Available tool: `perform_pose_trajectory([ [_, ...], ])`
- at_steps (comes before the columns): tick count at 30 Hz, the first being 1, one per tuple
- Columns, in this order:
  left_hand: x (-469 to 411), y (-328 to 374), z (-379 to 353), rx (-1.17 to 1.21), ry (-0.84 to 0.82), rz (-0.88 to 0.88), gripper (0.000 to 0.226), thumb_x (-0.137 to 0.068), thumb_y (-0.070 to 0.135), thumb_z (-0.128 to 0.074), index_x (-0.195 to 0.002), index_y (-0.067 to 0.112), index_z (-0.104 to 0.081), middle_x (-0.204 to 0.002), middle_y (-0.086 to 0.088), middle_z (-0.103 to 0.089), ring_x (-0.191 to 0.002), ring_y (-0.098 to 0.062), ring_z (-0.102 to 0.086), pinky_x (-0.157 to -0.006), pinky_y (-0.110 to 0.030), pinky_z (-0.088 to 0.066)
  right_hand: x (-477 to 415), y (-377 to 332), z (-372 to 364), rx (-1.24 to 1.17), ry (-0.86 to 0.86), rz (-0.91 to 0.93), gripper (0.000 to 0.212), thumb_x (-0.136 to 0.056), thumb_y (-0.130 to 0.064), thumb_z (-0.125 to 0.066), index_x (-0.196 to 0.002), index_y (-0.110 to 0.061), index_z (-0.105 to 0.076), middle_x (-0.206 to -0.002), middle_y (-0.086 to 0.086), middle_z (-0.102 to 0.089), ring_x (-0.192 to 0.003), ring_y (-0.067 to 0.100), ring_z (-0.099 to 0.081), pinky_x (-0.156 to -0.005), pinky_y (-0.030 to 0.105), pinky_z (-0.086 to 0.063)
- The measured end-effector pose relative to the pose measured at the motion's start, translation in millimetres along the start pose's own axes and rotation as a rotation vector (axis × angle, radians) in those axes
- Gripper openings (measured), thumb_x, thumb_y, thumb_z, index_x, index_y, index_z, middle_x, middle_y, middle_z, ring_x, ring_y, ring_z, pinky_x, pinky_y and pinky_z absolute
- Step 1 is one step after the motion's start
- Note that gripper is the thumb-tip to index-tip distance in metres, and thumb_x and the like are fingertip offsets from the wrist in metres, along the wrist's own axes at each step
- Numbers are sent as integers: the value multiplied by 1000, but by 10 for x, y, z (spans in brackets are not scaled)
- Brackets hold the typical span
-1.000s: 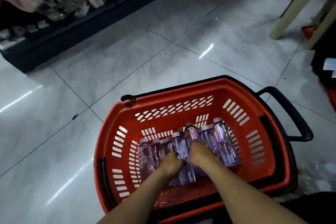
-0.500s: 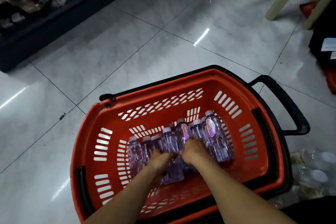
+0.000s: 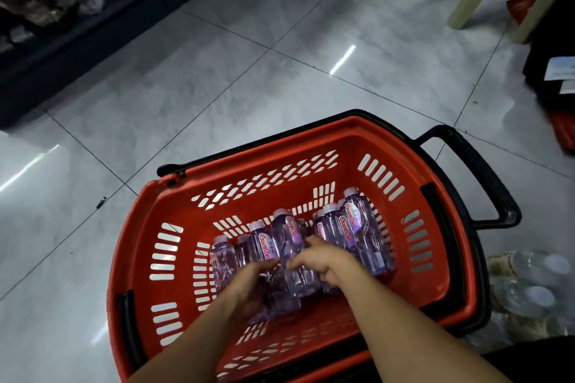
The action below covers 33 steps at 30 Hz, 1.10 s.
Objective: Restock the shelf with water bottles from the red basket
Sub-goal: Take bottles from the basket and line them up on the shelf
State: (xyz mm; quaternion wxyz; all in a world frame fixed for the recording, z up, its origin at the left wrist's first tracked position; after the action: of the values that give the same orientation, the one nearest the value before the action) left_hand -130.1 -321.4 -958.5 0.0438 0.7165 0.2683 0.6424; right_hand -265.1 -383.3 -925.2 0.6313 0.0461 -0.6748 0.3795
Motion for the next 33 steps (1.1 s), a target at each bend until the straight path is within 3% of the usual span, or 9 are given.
perform_pose_trajectory([
  [3,125,139,35,54,-84,-33,16,-93,13,-56,-96,2,-67,-77,-10,-69,-74,-24,-60,-72,-38,-49,71,-50,-16,-67,-59,-2,77,-77,-3,-75,-139,-9,-29,-125,10,-50,-119,25,-50,-95,35,-47],
  [6,248,402,62,11,-110,-132,28,-83,11,-64,-107,-4,-61,-96,-17,-68,-87,-30,-64,-85,-46,-52,139,-35,-24,-105,-98,-13,96,-72,3,-77,-148,-10,-21,-142,14,-43,-134,32,-42,-113,45,-34],
  [10,545,770,-42,3,-160,-273,50,-76,2,-66,-123,-5,-52,-117,-24,-65,-106,-35,-64,-87,-47,-56,300,-189,15,-134,-77,84,89,-55,5,-85,-131,-16,-43,-125,6,-59,-119,23,-55,-105,41,-44],
  [13,766,1040,-224,-12,-242,-378,49,-80,-3,-64,-127,-4,-51,-127,-28,-60,-112,-38,-62,-91,-48,-55,406,-336,170,-172,6,237,136,-18,-17,-95,-140,-28,-34,-124,-1,-63,-117,21,-57,-104,44,-46],
  [17,1146,1336,-700,-60,-352,-488,45,-79,-4,-63,-123,2,-55,-120,-22,-66,-109,-34,-66,-86,-44,-57,974,-477,589,-232,164,392,102,-49,-7,-89,-132,-28,-34,-115,0,-66,-108,21,-61,-92,38,-52],
  [21,1528,1456,-1421,-114,-493,-591,48,-75,0,-67,-122,2,-59,-118,-21,-67,-106,-33,-67,-88,-44,-54,1704,-362,1126,-249,392,527,97,-58,-17,-88,-136,-26,-32,-118,-4,-64,-109,17,-60,-90,32,-51],
  [24,1834,1411,-2081,-123,-622,-668,41,-77,-4,-62,-118,-2,-62,-113,-23,-68,-100,-34,-68,-85,-43,-59,2440,-163,1540,-265,648,666,76,-58,-21,-85,-119,-34,-42,-109,-8,-67,-103,13,-64,-93,35,-52],
  [29,2509,988,-3256,-214,-926,-719,39,-78,-5,-60,-117,-7,-63,-113,-25,-67,-97,-33,-68,-83,-41,-58,3591,545,2026,-364,966,754,75,-56,-13,-85,-117,-32,-47,-104,-7,-72,-98,12,-69,-94,45,-53],
  [33,3036,439,-4006,-290,-1137,-711,59,-71,12,-79,-122,-9,-58,-121,-28,-63,-106,-35,-64,-86,-45,-55,4424,1299,2173,-505,1204,786,79,-56,-4,-85,-123,-22,-48,-109,0,-72,-102,19,-69,-96,50,-51],
])
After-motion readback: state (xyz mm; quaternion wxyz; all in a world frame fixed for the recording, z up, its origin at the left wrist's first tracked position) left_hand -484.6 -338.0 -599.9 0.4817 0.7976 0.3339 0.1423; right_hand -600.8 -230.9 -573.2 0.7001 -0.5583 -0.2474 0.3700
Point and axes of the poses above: each hand's wrist, its own x-axis away from the middle knuckle, its own z-axis out of the back of the hand, y = z × x, the point moved 8 cm from there along -x, towards the middle knuckle
